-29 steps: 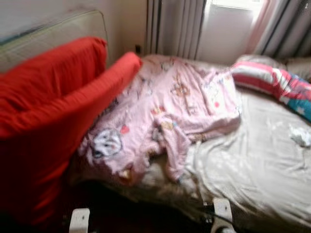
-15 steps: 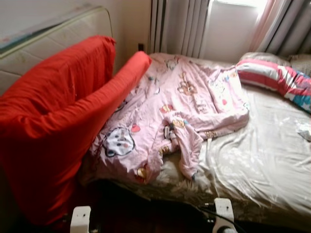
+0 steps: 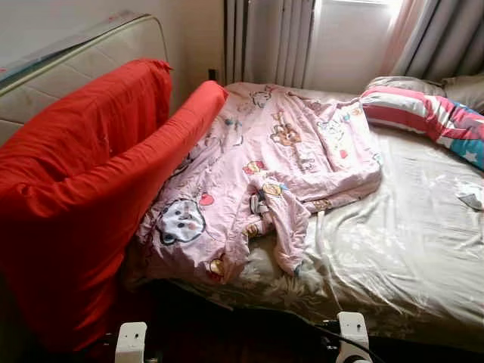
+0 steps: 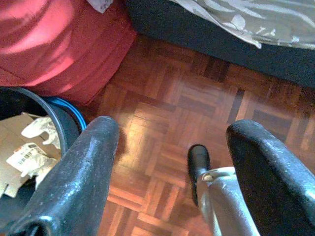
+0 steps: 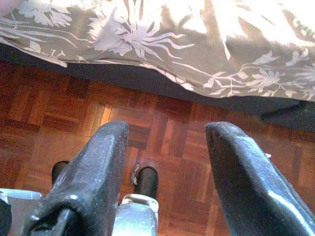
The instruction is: Clean up the room
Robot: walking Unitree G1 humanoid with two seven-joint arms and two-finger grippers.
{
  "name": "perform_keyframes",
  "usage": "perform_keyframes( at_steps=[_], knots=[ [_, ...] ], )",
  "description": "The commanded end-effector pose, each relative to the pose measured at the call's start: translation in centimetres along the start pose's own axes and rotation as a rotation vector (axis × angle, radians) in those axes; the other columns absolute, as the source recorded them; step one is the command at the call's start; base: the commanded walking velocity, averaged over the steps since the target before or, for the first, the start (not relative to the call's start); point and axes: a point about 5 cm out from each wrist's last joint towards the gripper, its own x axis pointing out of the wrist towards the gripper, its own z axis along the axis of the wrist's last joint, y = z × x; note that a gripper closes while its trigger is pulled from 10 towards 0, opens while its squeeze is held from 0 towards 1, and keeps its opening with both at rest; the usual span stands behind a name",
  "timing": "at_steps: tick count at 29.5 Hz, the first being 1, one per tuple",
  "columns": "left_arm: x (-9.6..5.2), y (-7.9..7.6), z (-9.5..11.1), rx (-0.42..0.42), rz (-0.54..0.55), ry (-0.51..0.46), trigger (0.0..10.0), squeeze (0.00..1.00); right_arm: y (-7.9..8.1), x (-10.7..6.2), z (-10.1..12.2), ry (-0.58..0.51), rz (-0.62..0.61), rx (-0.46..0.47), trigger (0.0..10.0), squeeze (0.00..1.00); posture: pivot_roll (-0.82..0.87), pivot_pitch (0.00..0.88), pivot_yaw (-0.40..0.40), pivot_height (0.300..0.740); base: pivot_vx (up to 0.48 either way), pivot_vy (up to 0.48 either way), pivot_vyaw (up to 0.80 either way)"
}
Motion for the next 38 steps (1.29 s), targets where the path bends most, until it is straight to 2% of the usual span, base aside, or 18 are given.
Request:
perform_keyframes(
  at_steps=[1, 6, 14, 23, 27, 38],
  knots=[
    [-0.1, 0.1, -0.4, -0.004, -0.001, 0.021, 10.0, 0.00, 0.0, 0.1, 0.4, -0.011, 0.003, -0.004, 10.0, 0.00, 0.06, 0.006, -0.032, 0.740, 0.356, 0.000, 0.44],
    [-0.1, 0.2, -0.4, 0.001, 0.000, 0.022, 10.0, 0.00, 0.1, 0.1, 0.3, -0.010, -0.001, 0.009, 10.0, 0.00, 0.06, 0.003, -0.031, 0.740, 0.356, 0.000, 0.00],
    [-0.1, 0.2, -0.4, 0.007, -0.005, 0.024, 10.0, 0.00, 0.2, 0.1, 0.4, -0.013, 0.008, -0.020, 10.0, 0.00, 0.05, 0.000, -0.029, 0.740, 0.355, 0.000, 0.00],
    [-0.1, 0.3, -0.3, 0.016, -0.007, 0.022, 10.0, 0.00, 0.3, 0.1, 0.6, -0.026, 0.019, -0.024, 10.0, 0.00, 0.04, 0.000, -0.026, 0.740, 0.345, 0.000, 0.73],
    [0.0, 0.2, -0.2, 0.025, -0.008, 0.022, 10.0, 0.00, 0.3, 0.1, 0.7, -0.034, 0.021, -0.009, 10.0, 0.00, 0.04, 0.000, -0.024, 0.740, 0.000, 0.000, 0.00],
    [0.0, 0.4, 0.0, 0.026, -0.018, 0.006, 10.0, 0.00, 0.6, 0.0, 1.9, -0.181, 0.015, -0.009, 10.0, 0.00, 0.01, 0.000, -0.005, 0.740, 0.000, 0.000, 0.00]
  ],
)
